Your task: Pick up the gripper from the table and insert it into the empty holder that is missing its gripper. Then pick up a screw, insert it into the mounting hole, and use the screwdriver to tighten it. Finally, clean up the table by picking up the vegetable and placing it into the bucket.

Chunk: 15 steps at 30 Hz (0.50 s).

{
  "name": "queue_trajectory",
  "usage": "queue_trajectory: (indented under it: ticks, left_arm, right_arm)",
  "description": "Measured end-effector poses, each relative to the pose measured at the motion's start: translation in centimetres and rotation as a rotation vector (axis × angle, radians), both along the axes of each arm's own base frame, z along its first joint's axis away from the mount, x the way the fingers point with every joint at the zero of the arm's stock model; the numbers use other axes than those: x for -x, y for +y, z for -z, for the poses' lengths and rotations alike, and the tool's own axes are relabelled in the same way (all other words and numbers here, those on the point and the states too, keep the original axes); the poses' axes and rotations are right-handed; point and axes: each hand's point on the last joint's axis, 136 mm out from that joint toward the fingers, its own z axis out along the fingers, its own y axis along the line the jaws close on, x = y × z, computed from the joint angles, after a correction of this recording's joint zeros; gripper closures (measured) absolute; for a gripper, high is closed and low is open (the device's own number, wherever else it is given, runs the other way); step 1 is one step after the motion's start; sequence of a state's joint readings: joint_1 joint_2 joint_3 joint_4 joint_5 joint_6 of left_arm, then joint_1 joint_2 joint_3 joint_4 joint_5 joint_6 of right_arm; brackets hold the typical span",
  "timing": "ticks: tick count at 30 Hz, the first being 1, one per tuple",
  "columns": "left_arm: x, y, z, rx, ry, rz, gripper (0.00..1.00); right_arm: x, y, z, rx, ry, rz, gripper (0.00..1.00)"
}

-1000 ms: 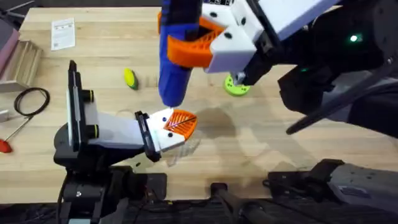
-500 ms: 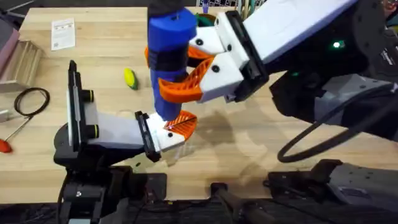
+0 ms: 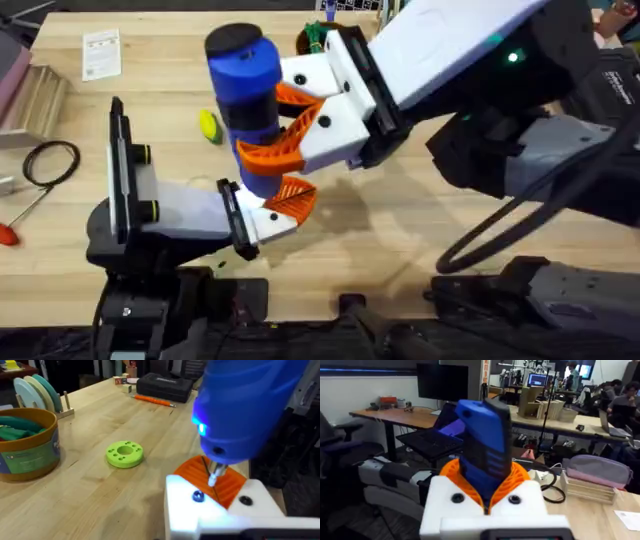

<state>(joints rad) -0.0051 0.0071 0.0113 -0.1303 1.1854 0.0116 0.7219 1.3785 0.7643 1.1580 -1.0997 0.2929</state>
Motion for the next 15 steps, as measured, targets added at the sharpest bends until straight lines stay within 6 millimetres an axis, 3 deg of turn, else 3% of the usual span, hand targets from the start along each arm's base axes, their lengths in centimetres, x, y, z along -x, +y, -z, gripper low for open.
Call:
queue_trajectory:
  ticks: [15]
  left_arm:
    - [0.00, 0.00, 0.00, 0.000, 0.000, 0.000, 0.996]
  right_arm:
    - [-0.11, 0.03, -0.04, -0.007, -0.014, 0.010, 0.978]
